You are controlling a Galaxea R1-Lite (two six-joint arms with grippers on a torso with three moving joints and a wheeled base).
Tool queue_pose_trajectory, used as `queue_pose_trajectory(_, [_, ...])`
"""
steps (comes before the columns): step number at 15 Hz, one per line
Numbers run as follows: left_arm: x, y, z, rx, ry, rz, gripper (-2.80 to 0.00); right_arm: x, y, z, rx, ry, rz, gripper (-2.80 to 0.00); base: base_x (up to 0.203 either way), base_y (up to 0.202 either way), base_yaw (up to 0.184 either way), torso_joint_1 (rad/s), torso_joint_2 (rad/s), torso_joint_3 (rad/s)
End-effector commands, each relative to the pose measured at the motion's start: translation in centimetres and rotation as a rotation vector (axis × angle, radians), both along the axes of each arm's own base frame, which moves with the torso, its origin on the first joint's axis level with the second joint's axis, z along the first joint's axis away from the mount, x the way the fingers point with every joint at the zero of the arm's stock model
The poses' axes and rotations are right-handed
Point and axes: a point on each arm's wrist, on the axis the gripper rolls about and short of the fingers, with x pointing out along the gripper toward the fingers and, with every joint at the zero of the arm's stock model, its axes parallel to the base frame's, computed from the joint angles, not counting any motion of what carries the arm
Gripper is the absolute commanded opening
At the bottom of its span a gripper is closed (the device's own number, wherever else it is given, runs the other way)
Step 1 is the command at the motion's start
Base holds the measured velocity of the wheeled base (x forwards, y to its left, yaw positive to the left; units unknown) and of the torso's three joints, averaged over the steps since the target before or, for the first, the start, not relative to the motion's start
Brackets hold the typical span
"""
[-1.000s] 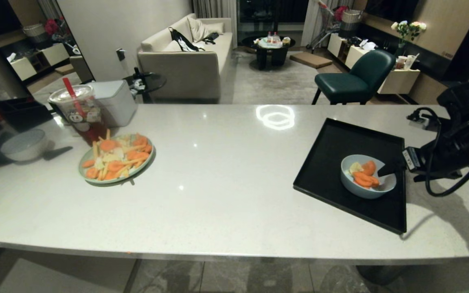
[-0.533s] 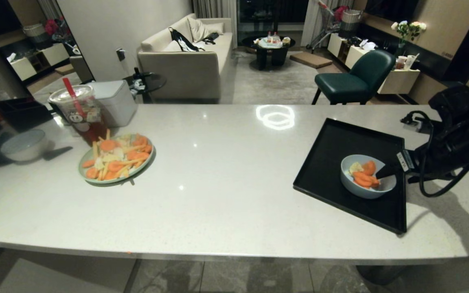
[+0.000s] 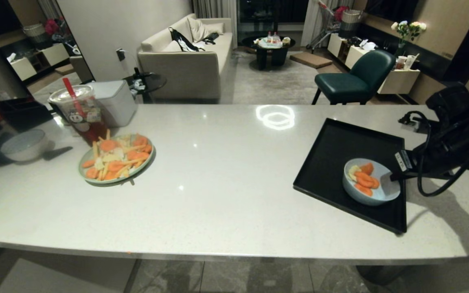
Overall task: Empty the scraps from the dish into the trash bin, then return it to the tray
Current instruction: Pick up the bowl with leftover food
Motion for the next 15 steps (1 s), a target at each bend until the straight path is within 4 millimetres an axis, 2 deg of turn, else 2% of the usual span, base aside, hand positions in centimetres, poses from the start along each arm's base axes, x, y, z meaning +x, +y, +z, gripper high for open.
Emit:
queue_pose_trajectory(1, [0.0,0.0,0.0,-0.001,0.001,-0.001,-2.80,-0.1,0.0,0.0,-0.011,0.005,-0.006,-2.80,0.000,0.000,0.000,0.000,0.00,0.000])
queue_pose_trajectory(9, [0.0,0.0,0.0,-0.001,0.001,0.000,-2.80,-0.4,0.1,0.1,-0.033,0.012,-0.018,-2.80,0.000,0.000,0.000,0.000,0.00,0.000])
queue_pose_trajectory(15, [0.0,0.0,0.0,-0.001,0.001,0.000,-2.80,-2.0,0.2,1.4,0.014,0.023,-0.085,-2.80,0.000,0.000,0.000,0.000,0.00,0.000])
